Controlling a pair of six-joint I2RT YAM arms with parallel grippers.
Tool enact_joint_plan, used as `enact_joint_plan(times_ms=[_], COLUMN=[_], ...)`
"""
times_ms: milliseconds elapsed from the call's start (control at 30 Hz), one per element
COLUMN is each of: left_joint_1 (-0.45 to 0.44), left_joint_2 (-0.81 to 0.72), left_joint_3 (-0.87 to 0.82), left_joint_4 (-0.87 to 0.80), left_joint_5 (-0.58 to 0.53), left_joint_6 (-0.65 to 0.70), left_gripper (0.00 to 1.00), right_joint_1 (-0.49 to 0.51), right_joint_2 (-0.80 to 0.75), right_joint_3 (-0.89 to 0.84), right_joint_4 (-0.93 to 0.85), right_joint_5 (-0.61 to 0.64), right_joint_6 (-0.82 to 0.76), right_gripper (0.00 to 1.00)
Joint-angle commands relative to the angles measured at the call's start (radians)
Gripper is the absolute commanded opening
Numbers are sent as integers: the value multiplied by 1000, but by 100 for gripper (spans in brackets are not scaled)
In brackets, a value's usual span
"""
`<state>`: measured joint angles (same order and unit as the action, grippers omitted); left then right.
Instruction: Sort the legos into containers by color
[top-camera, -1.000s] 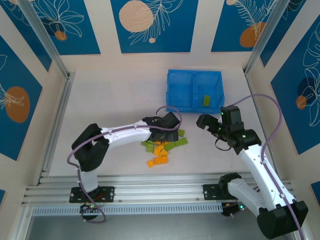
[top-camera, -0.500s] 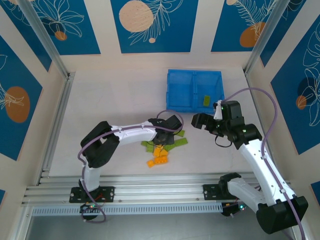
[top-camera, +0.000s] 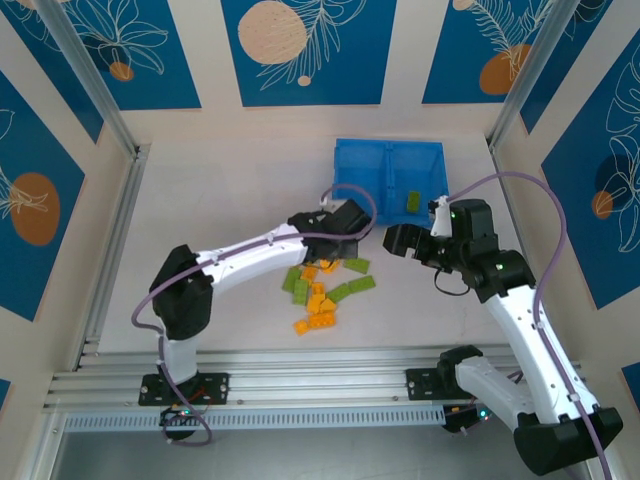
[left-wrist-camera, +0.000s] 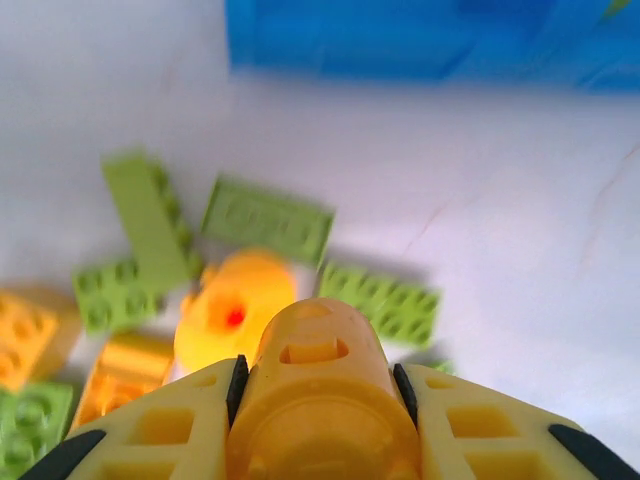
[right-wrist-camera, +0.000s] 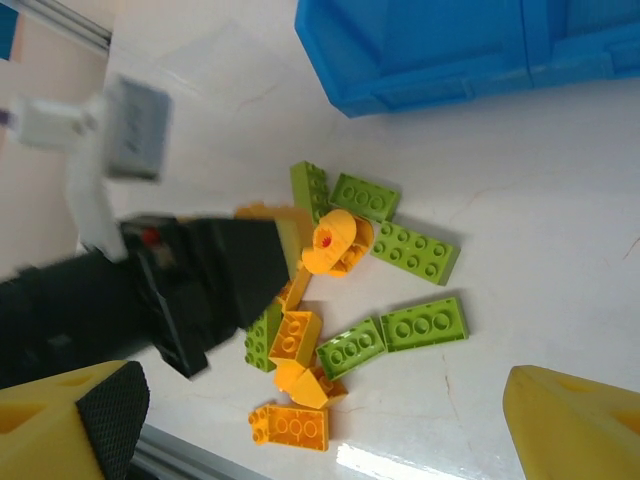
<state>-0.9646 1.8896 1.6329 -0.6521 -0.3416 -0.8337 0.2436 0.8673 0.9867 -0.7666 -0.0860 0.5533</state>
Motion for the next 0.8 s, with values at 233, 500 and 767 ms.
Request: enact_joint_plan(times_ms=[233, 500, 767], left_joint_1=[138, 194, 205], left_joint_2=[390, 710, 752], left_joint_3=[608, 970, 972], left_joint_4=[36, 139, 142], left_joint_5=[-94, 41, 96], left_joint_6=[356, 432, 394], left_gripper=[25, 25, 46], right_joint_1=[-1, 6, 10], right_joint_2=[-58, -88, -101], right_joint_3=[4, -23, -55], right_joint_4=[-14, -27, -17], right_joint_5=[13, 14, 6], right_joint_6=[53, 63, 85], right_gripper=[93, 93, 93])
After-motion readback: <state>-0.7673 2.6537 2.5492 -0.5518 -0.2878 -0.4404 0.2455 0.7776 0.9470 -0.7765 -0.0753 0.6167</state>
